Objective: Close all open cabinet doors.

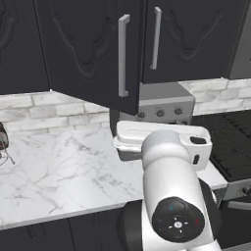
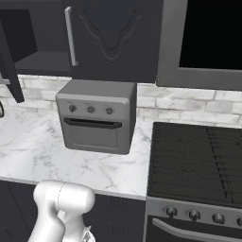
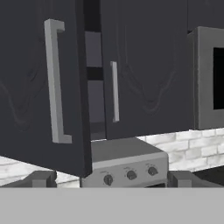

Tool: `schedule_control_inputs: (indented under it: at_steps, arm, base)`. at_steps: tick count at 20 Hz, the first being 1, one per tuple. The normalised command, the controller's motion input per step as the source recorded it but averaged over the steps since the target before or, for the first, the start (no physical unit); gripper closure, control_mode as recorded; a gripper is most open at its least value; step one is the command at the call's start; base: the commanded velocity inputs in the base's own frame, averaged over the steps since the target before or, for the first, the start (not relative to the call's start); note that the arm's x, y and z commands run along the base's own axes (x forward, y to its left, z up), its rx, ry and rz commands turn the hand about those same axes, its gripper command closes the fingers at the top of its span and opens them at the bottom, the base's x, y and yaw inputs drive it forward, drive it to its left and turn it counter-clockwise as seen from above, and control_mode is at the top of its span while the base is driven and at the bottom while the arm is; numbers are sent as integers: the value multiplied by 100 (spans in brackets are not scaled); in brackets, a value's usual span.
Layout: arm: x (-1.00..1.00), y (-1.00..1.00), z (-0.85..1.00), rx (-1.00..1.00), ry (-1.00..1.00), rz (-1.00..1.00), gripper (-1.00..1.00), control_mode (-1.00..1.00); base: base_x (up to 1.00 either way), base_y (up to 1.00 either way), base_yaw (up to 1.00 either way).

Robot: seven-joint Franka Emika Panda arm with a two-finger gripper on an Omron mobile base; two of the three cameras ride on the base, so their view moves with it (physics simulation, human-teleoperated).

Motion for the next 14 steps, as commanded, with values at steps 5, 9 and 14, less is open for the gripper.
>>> schedule_control_inputs:
  at_steps: [5, 9, 14]
  arm:
    - [36, 7, 0, 0, 0, 0, -100, -100]
    - [44, 18, 0, 0, 0, 0, -100, -100]
    - [26, 31, -11, 0, 0, 0, -100, -100]
  base:
    - [0, 0, 0]
    - [0, 0, 0]
    - [0, 0, 0]
